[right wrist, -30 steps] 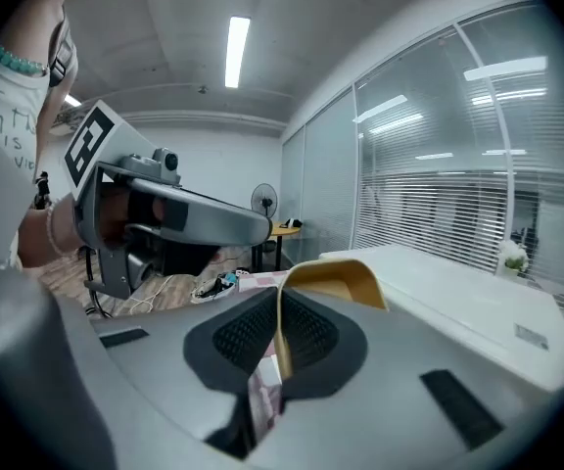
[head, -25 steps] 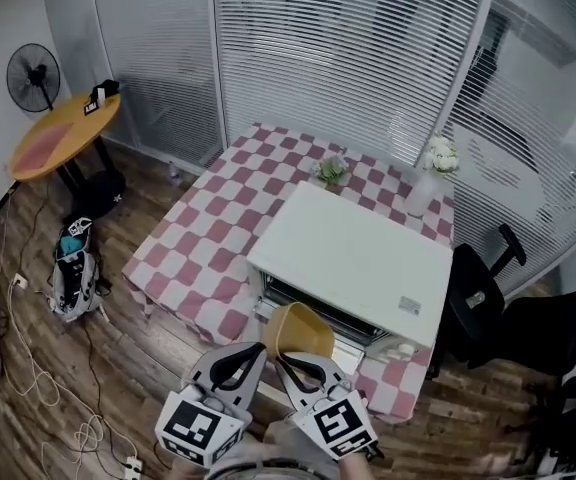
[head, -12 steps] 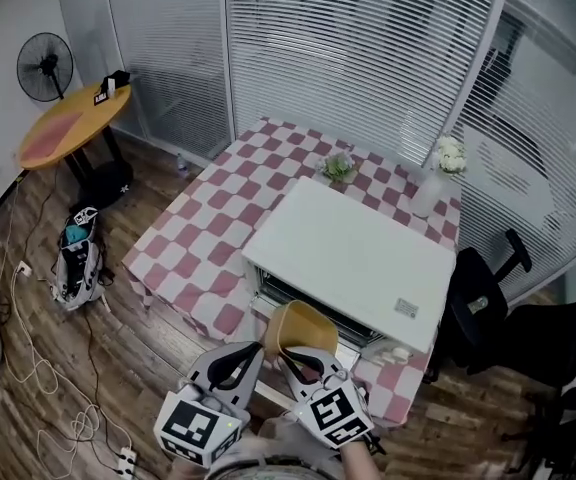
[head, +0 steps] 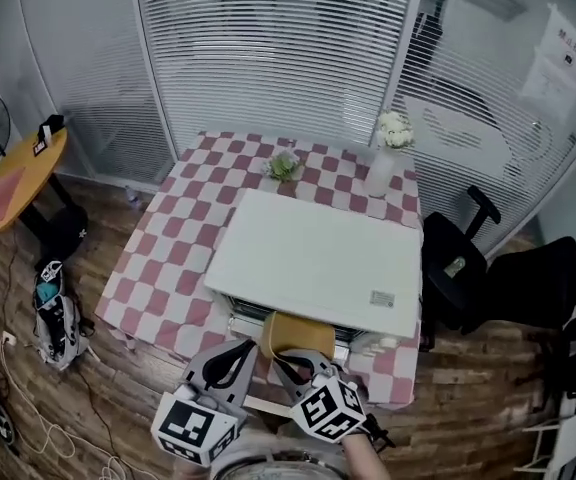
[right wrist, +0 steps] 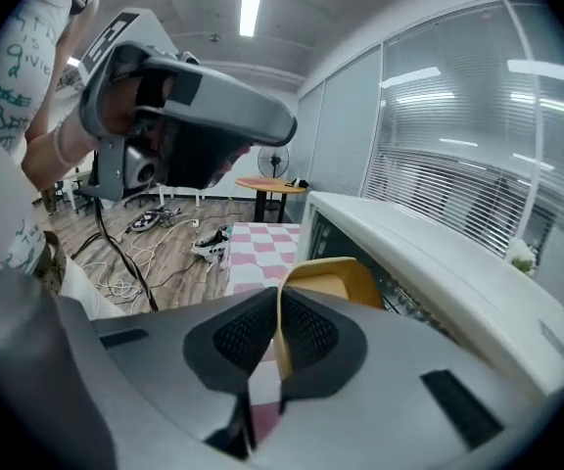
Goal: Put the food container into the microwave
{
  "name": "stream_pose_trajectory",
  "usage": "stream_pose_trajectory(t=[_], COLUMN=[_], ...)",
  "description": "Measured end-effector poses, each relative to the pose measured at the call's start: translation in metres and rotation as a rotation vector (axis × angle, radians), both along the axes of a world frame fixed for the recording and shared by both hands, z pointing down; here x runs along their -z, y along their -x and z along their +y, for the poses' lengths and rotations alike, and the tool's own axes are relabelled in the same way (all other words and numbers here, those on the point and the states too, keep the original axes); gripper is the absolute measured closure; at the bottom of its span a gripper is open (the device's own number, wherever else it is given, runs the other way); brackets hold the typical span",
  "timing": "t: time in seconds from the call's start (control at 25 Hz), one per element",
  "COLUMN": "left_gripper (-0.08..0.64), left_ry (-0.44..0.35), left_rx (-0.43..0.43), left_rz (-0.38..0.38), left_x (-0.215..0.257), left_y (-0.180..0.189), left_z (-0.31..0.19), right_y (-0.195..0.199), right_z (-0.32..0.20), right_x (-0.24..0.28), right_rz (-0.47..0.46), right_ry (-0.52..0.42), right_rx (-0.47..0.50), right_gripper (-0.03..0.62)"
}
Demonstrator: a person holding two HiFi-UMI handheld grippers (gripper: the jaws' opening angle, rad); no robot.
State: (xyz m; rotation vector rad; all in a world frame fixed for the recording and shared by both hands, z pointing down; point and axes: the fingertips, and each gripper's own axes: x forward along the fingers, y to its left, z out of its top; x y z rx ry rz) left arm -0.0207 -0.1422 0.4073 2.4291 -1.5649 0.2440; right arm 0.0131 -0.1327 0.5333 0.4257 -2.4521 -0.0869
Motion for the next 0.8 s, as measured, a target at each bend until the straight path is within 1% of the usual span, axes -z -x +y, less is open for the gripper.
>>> stream_pose_trajectory(t=[0.24, 0.4, 0.56, 0.8], left_gripper=[0.543, 0.543, 0.543, 0.543], left_ry=[0.006, 0.018, 0.018, 0.027], left_rx=[-0.121, -0.166, -0.187, -0.18], left_rz=[-0.016, -0.021, -0.045, -0.044], left_x=[-0.003, -0.009, -0.011, -0.015], left_y=[0.004, 0.009, 0.018, 0.037], left_z=[-0.027, -0.036, -0.041, -0.045], right_y=[0.008, 0.012, 0.017, 0.021], right_z=[-0.02, -0.028, -0.033, -0.045], right_x=[-0.008, -0.014, -0.022, -0.034], right_rz=[0.049, 0.082, 0.132, 0.218], right_ry=[-0.032, -0.048, -0.084, -0.133], right_rx=[-0.073, -0.095, -0.087, -0.08], right_gripper=[0.585, 0.584, 0.584, 0.584])
